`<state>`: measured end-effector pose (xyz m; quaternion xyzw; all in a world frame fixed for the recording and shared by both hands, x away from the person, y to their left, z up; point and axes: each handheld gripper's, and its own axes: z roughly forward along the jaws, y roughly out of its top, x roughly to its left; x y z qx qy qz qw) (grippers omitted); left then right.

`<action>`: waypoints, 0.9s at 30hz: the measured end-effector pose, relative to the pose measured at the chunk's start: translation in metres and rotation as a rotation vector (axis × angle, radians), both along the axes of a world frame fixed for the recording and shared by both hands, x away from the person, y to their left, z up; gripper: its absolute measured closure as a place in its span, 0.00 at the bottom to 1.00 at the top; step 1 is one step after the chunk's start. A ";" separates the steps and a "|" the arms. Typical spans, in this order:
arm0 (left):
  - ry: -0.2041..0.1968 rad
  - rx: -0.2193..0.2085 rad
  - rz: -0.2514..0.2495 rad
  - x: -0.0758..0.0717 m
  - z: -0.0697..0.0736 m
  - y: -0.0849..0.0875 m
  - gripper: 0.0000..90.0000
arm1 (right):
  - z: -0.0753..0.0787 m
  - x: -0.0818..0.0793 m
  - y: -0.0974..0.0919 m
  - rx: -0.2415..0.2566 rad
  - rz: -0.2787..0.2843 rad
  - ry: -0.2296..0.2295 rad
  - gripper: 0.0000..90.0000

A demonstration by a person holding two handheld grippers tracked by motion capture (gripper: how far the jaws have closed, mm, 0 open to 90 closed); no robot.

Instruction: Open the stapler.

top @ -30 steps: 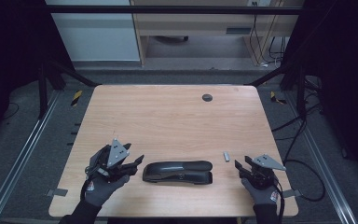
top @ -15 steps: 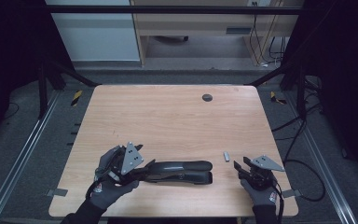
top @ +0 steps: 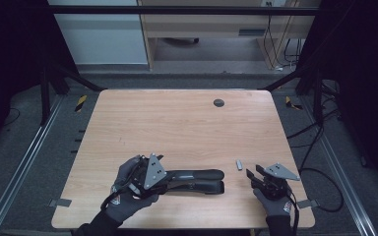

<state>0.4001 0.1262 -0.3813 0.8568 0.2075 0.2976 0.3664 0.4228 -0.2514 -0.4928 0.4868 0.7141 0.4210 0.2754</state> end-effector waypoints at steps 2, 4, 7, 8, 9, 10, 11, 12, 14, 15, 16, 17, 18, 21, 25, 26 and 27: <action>0.000 0.008 -0.007 -0.001 -0.001 -0.005 0.41 | 0.000 0.000 0.000 -0.003 0.000 -0.003 0.64; -0.007 0.018 -0.018 -0.003 -0.002 -0.013 0.41 | 0.000 -0.001 0.000 -0.004 -0.002 -0.007 0.65; -0.016 0.044 -0.030 -0.005 -0.003 -0.020 0.40 | 0.001 -0.001 -0.001 -0.004 -0.004 -0.008 0.66; -0.016 0.051 -0.037 -0.005 -0.004 -0.022 0.40 | 0.001 -0.001 -0.001 -0.004 -0.003 -0.009 0.66; -0.017 0.056 -0.038 -0.006 -0.004 -0.024 0.40 | 0.001 -0.001 -0.001 -0.005 -0.003 -0.009 0.66; -0.017 0.064 -0.043 -0.006 -0.005 -0.026 0.40 | 0.001 -0.001 -0.001 -0.005 -0.003 -0.010 0.66; -0.016 0.064 -0.043 -0.006 -0.006 -0.027 0.40 | 0.001 -0.001 -0.001 -0.005 -0.003 -0.010 0.66; -0.016 0.064 -0.043 -0.006 -0.006 -0.027 0.40 | 0.001 -0.001 -0.001 -0.006 -0.003 -0.010 0.66; -0.019 0.084 -0.051 -0.008 -0.008 -0.031 0.39 | 0.001 -0.001 -0.001 -0.005 -0.004 -0.008 0.66; -0.023 0.092 -0.052 -0.009 -0.008 -0.032 0.39 | 0.001 -0.001 -0.001 -0.006 -0.004 -0.009 0.66; -0.026 0.099 -0.056 -0.010 -0.008 -0.033 0.39 | 0.001 -0.001 -0.001 -0.007 -0.004 -0.010 0.67; -0.029 0.103 -0.056 -0.010 -0.008 -0.034 0.39 | 0.001 -0.001 -0.001 -0.008 -0.004 -0.010 0.67; -0.032 0.109 -0.057 -0.011 -0.009 -0.036 0.39 | 0.001 -0.001 -0.001 -0.009 -0.004 -0.011 0.67; -0.044 0.133 -0.063 -0.013 -0.010 -0.039 0.38 | 0.001 -0.001 -0.001 -0.007 -0.004 -0.010 0.67; -0.056 0.151 -0.072 -0.017 -0.012 -0.045 0.38 | 0.001 -0.001 -0.001 -0.010 -0.004 -0.011 0.67; -0.062 0.160 -0.075 -0.017 -0.012 -0.047 0.38 | 0.001 -0.001 -0.001 -0.010 -0.004 -0.011 0.67; -0.066 0.166 -0.075 -0.018 -0.013 -0.048 0.37 | 0.001 0.000 -0.001 -0.010 -0.005 -0.011 0.67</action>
